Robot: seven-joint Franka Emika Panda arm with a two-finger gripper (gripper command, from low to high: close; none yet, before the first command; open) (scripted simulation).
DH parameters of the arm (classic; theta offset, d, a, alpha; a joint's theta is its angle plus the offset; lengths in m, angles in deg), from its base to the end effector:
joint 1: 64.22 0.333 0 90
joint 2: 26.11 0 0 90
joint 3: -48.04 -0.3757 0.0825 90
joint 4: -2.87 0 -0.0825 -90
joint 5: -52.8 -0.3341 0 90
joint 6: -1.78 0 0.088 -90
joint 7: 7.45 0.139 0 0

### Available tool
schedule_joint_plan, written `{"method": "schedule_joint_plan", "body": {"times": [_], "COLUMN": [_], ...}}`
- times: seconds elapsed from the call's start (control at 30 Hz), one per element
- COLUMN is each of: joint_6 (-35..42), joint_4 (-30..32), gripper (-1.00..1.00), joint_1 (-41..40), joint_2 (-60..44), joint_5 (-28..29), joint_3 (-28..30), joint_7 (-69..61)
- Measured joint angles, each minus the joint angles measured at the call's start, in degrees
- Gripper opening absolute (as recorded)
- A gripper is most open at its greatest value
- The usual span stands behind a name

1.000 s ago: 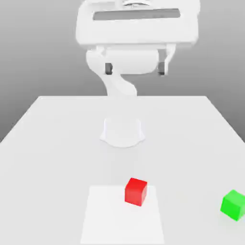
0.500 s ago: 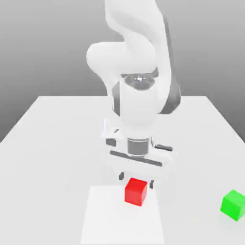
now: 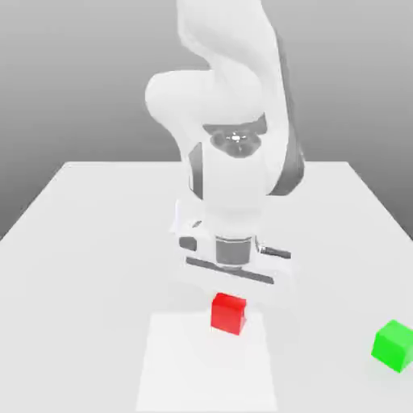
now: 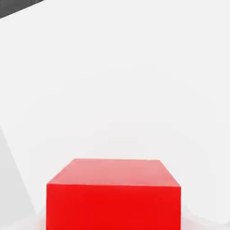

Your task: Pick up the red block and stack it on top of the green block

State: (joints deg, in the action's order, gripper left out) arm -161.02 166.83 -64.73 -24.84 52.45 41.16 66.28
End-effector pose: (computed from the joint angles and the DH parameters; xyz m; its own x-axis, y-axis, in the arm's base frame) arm 0.3385 0.0374 0.2771 0.3795 -0.9252 0.0013 -0.9252 -0.3795 -0.0015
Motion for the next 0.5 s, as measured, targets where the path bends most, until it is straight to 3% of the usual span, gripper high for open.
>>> {"method": "schedule_joint_plan", "body": {"times": [0.4,0.5], "joint_6": [13.9,12.7], "joint_4": [-22.4,-25.6], "gripper": [-1.0,-1.0], "joint_1": [17.4,19.8], "joint_2": [-9.2,-13.7], "joint_5": [4.7,7.9], "joint_3": [-10.5,-11.0], "joint_7": [-8.7,-8.0]}}
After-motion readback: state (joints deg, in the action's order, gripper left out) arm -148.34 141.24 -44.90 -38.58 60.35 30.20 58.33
